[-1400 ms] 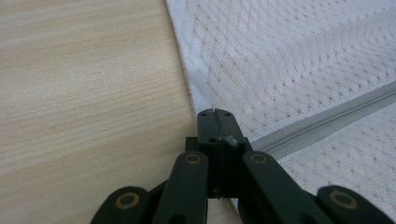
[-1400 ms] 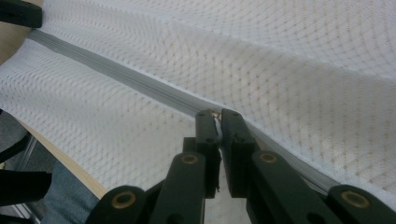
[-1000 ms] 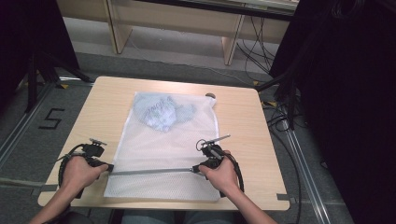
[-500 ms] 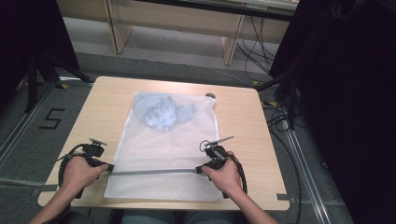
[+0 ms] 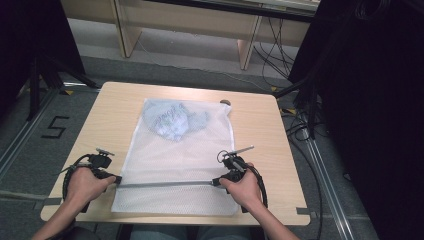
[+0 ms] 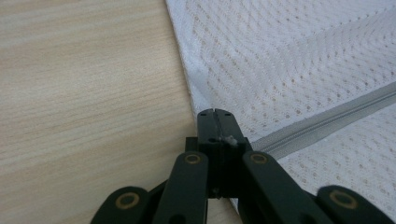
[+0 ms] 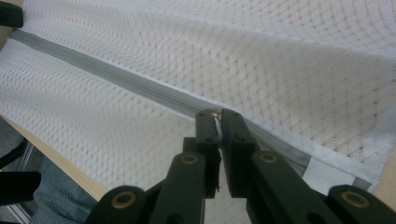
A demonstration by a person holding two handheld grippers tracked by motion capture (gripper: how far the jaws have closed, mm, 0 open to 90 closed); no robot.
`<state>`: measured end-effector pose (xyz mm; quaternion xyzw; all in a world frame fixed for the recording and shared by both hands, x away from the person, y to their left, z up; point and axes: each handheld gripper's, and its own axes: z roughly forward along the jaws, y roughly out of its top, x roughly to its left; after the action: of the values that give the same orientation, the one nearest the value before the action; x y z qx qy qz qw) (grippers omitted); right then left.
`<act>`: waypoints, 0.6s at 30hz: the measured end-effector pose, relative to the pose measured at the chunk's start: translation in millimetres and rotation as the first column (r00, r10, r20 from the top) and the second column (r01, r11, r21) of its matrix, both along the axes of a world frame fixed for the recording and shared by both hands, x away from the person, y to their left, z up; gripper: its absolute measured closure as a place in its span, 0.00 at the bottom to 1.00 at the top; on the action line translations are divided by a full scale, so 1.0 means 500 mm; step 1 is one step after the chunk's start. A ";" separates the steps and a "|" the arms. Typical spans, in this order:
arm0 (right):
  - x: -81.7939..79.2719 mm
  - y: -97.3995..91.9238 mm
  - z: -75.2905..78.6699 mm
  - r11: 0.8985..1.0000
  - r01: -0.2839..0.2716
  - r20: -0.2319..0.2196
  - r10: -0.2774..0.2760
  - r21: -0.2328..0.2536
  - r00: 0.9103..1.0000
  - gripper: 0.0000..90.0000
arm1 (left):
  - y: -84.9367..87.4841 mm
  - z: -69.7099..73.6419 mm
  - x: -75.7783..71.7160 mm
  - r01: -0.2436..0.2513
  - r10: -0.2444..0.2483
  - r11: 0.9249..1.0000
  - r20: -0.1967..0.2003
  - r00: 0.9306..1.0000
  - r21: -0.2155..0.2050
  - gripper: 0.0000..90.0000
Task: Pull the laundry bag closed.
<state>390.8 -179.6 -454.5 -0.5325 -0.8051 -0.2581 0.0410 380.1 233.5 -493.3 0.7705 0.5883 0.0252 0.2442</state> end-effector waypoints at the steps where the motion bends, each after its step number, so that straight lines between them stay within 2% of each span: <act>1: -0.004 0.003 0.005 0.999 0.039 -0.048 -0.040 -0.012 0.998 0.97 | -0.001 0.000 0.000 -0.003 0.003 1.000 0.001 1.000 -0.003 1.00; 3: 0.000 -0.004 -0.001 1.000 -0.002 0.005 0.002 -0.001 1.000 0.97 | -0.001 0.000 -0.001 -0.008 0.009 1.000 0.004 1.000 -0.005 1.00; 5: -0.001 -0.004 -0.001 1.000 0.008 -0.010 -0.008 0.003 1.000 0.97 | -0.001 -0.001 -0.001 -0.008 0.008 1.000 0.003 1.000 -0.006 1.00; 6: -0.006 -0.001 0.008 0.999 0.040 -0.080 -0.038 0.011 0.996 0.97 | -0.001 -0.001 -0.001 -0.008 0.008 1.000 0.003 1.000 -0.006 1.00; 7: -0.004 -0.005 0.004 0.999 0.039 -0.048 -0.040 -0.013 0.998 0.97 | -0.001 -0.001 -0.001 -0.008 0.008 1.000 0.003 1.000 -0.006 1.00; 10: -0.007 -0.009 0.007 0.999 0.045 -0.068 -0.044 0.006 0.997 0.97 | -0.001 0.000 -0.001 -0.007 0.007 1.000 0.003 1.000 -0.005 1.00; 11: -0.005 -0.012 0.005 0.999 0.033 -0.045 -0.033 -0.004 0.998 0.97 | -0.001 0.000 -0.001 -0.006 0.006 1.000 0.003 1.000 -0.005 1.00; 13: -0.008 -0.014 0.006 0.999 0.040 -0.055 -0.040 -0.004 0.998 0.97 | -0.001 0.000 -0.001 -0.006 0.006 1.000 0.003 1.000 -0.004 1.00; 14: -0.010 -0.012 0.010 0.999 0.050 -0.088 -0.049 0.010 0.995 0.97 | -0.001 0.000 -0.001 -0.006 0.007 1.000 0.003 1.000 -0.004 1.00; 18: -0.011 -0.013 0.009 0.998 0.061 -0.100 -0.061 0.002 0.993 0.97 | -0.001 -0.001 -0.001 -0.008 0.008 1.000 0.003 1.000 -0.007 1.00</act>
<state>385.3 -186.3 -450.1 -0.5690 -0.7847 -0.2345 0.0744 379.8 232.9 -493.5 0.7672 0.5911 0.0256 0.2476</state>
